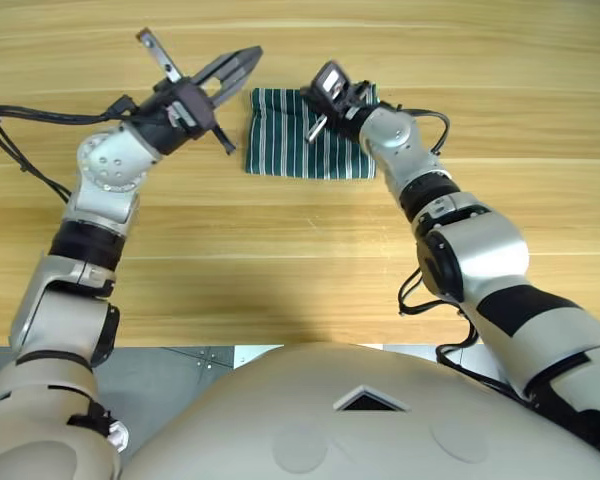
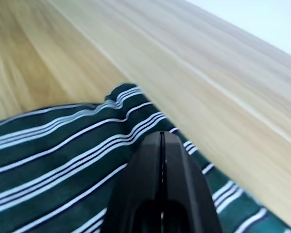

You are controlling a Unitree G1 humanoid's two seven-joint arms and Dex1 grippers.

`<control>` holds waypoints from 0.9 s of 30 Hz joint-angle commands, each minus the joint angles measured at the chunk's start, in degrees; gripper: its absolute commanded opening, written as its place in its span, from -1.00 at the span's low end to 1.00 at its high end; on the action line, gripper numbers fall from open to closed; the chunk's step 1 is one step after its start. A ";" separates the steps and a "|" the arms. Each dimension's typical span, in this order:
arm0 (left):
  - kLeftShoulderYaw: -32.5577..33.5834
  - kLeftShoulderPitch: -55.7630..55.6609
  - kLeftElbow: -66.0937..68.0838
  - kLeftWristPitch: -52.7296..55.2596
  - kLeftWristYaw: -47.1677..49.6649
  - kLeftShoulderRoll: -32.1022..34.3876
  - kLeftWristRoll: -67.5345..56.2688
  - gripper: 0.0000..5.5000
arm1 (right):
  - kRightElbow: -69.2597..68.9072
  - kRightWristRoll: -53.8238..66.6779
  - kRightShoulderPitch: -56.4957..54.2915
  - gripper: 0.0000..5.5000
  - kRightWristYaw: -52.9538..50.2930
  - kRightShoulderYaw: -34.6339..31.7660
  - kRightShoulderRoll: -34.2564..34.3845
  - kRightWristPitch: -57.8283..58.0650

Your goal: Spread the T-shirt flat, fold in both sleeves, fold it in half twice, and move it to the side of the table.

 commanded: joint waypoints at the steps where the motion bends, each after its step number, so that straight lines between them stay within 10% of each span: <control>1: 4.75 2.11 -2.93 4.43 -7.30 -2.25 -8.96 -1.00 | 1.65 -2.33 2.53 -0.99 -2.43 1.97 -0.21 4.13; 9: 10.20 3.77 -1.19 7.94 -12.69 -8.86 -8.56 -1.00 | 3.07 -2.94 6.84 -0.99 -4.89 2.44 -3.30 10.60; 27: 20.17 9.49 6.76 11.62 -10.43 -16.29 -4.09 -1.00 | 3.48 15.16 22.19 -0.99 -28.13 -27.76 -27.31 20.90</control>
